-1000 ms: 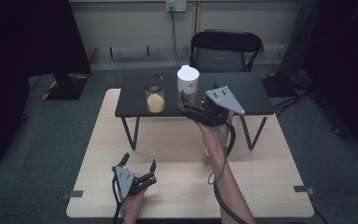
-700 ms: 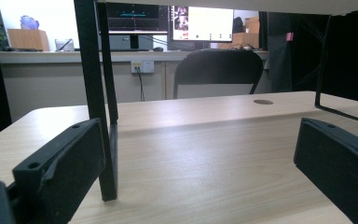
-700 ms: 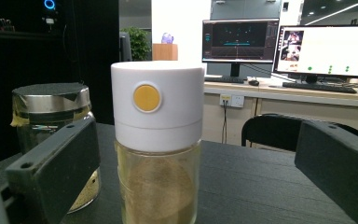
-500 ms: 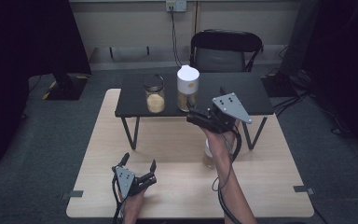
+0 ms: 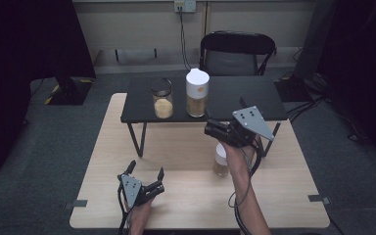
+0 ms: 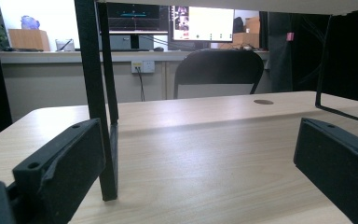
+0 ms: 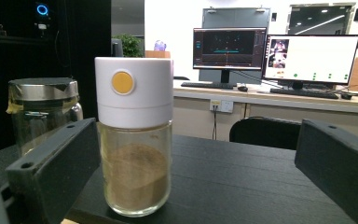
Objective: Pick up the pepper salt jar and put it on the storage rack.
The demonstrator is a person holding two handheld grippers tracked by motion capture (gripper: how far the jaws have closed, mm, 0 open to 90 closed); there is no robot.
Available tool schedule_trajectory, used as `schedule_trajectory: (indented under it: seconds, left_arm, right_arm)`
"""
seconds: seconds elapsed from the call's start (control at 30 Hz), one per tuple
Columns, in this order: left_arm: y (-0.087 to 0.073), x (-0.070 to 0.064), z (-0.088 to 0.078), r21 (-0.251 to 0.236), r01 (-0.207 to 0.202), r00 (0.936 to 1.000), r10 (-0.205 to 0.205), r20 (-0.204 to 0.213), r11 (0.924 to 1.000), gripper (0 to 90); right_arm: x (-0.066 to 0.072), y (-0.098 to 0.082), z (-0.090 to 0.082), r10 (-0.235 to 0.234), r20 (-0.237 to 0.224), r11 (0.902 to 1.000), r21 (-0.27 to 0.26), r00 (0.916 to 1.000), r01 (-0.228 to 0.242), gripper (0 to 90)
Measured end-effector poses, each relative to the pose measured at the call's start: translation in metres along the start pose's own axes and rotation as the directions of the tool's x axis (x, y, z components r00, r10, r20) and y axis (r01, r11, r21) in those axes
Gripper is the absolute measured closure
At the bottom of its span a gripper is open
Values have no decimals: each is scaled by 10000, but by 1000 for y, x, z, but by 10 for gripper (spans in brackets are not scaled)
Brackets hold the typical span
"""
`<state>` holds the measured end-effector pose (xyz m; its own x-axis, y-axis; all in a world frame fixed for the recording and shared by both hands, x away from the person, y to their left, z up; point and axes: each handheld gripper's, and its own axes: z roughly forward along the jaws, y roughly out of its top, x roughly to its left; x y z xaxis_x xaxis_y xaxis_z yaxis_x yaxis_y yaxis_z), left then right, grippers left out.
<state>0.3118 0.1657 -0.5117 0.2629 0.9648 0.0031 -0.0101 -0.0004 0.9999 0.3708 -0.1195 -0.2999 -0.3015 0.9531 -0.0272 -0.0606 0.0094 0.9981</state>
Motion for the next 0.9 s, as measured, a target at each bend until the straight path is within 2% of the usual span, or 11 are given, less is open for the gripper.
schedule_trajectory:
  seconds: [0.7, 0.9]
  left_arm:
    - [0, 0, 0, 16, 7, 10000, -7, -41, 10000, 15]
    - [0, 0, 0, 17, 3, 10000, -3, -64, 10000, 15]
  right_arm:
    - [-20, -16, -22, -60, 457, 10000, 22, 9989, 59, 0]
    - [-25, -21, -30, 142, 595, 9998, -129, 9981, -134, 0]
